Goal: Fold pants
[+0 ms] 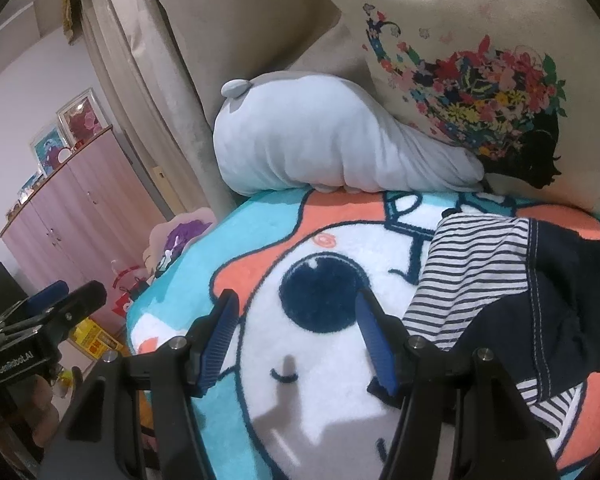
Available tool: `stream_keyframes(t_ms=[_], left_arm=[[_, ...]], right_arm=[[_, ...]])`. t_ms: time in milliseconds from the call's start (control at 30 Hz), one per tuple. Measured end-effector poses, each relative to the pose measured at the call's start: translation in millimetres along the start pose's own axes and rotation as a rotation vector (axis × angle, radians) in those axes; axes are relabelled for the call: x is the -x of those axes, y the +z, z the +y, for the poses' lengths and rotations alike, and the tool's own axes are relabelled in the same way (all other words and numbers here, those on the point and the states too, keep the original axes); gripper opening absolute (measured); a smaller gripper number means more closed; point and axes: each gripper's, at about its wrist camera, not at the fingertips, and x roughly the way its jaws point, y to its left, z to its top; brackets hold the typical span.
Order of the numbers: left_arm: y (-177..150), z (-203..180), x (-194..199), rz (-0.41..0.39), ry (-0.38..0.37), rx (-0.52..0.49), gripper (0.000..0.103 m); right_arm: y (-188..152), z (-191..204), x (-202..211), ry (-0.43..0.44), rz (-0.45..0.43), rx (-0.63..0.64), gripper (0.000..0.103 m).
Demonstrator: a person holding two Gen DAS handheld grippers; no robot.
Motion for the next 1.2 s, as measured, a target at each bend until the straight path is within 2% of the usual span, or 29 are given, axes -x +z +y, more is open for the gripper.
stream_keyframes(t_ms=[233, 900, 1067, 1200], left_arm=[[-1.5, 1.4, -3.9, 0.019, -0.009, 0.019, 0.103], [-1.8, -8.0, -4.4, 0.021, -0.03, 0.001, 0.103], [1.3, -22.4, -11.8, 0.03, -0.075, -0.022, 0.103], [8.9, -44.7, -24.5, 0.062, -0.167, -0.046, 0.103]], right_arm=[[0.4, 8.9, 2.2, -0.005, -0.006, 0.053, 0.06], [0.6, 1.2, 2.2, 0.001, 0.009, 0.022, 0.06], [-4.1, -4.8, 12.7, -0.02, -0.009, 0.009, 0.06], [-11.8, -27.3, 42.7, -0.086, -0.066, -0.041, 0.06]])
